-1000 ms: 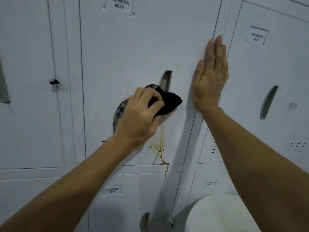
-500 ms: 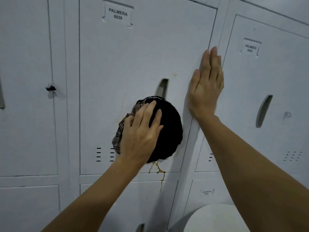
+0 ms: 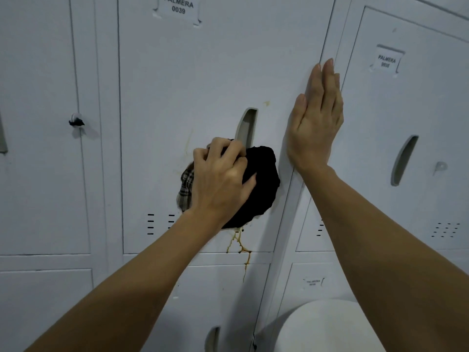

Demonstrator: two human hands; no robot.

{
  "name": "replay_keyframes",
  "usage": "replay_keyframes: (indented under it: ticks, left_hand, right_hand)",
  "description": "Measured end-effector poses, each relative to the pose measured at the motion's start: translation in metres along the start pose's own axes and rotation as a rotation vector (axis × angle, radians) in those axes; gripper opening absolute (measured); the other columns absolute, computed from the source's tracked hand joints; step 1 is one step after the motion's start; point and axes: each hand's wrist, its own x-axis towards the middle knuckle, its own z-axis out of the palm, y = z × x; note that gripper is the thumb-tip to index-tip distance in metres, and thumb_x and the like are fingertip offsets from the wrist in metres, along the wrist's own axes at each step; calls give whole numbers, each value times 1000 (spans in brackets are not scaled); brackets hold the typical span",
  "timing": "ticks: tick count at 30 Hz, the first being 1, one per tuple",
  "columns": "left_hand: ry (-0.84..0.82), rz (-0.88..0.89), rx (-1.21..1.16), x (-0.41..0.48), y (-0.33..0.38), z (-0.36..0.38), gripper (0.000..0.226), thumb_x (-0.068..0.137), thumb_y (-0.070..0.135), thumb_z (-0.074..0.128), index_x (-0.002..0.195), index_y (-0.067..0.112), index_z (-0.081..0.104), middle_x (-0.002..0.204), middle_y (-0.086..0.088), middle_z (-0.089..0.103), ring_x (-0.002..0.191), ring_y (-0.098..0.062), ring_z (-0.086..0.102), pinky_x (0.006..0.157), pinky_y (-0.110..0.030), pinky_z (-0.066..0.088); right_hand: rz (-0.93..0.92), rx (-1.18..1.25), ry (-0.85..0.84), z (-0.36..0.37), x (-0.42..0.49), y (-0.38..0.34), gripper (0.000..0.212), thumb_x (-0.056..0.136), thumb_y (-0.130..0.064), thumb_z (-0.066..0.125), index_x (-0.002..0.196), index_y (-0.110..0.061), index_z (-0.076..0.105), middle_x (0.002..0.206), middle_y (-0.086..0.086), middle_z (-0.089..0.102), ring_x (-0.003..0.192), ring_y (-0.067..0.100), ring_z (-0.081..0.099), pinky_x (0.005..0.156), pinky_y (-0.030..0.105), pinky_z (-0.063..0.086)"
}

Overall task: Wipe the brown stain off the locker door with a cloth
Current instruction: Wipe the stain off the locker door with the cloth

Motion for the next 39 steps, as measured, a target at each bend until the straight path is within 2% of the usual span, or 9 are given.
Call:
replay_keyframes:
  ticks: [3,7,10,19,22,26,30,35,39]
  left_hand:
    - [-14,26,91,-3,0,-3,33,93,41,66,84,11,74,113,0,70,107,-22,51,73,-42,37]
    - [-110,31,192,-29,5,0,51,91,52,67,115,7,71,145,-2,57,129,-25,44,78,-46,42]
    - [-120,-24,148,-27,10,2,52,87,51,72,114,7,73,136,-2,63,127,-26,43,79,-46,44]
    - [-49,-5,-135,10,-1,-10,34,90,32,67,75,1,71,89,-6,69,95,-29,53,69,-41,47]
    - [42,-32,-236,11,-10,-35,25,91,21,74,80,-1,69,92,-10,70,93,-30,53,76,-36,51]
    - [205,-68,-210,17,-40,-64,11,83,-11,67,92,-9,72,109,-21,70,105,-35,57,96,-18,39]
    - [310,22,-62,26,-71,-61,26,99,-9,50,88,-11,74,112,-29,70,110,-41,59,103,-27,43]
    - [181,144,-3,4,-66,-31,27,103,-7,48,98,-13,75,122,-30,68,123,-47,62,110,-46,48]
    - [52,146,-18,-15,-49,-16,33,97,-2,44,115,-9,71,132,-27,64,132,-44,57,120,-49,32]
  right_hand:
    - [11,4,-5,1,-1,0,51,109,-24,30,159,-15,26,168,4,22,156,20,18,125,32,16]
    - [8,18,-9,3,-3,1,51,109,-25,30,159,-16,26,168,4,22,156,20,19,125,33,16]
    - [11,5,1,2,-3,1,51,109,-24,30,159,-15,27,167,4,23,155,21,19,125,34,18]
    - [19,8,16,1,-2,-1,50,109,-24,31,158,-15,28,167,5,24,155,21,20,125,35,19]
    - [26,1,17,1,-3,1,50,109,-25,31,159,-16,28,167,4,24,155,20,20,125,33,18]
    - [22,-2,15,1,-3,3,51,109,-25,30,159,-15,28,167,4,24,155,20,20,125,37,21]
    - [20,-20,27,3,-3,2,51,108,-26,30,158,-15,29,167,4,26,155,20,22,125,36,21]
    - [16,-12,27,4,-3,2,51,108,-25,31,158,-15,30,167,5,26,155,20,22,125,36,21]
    - [21,1,29,4,-4,2,51,108,-25,31,158,-14,30,167,5,26,155,21,22,125,36,20]
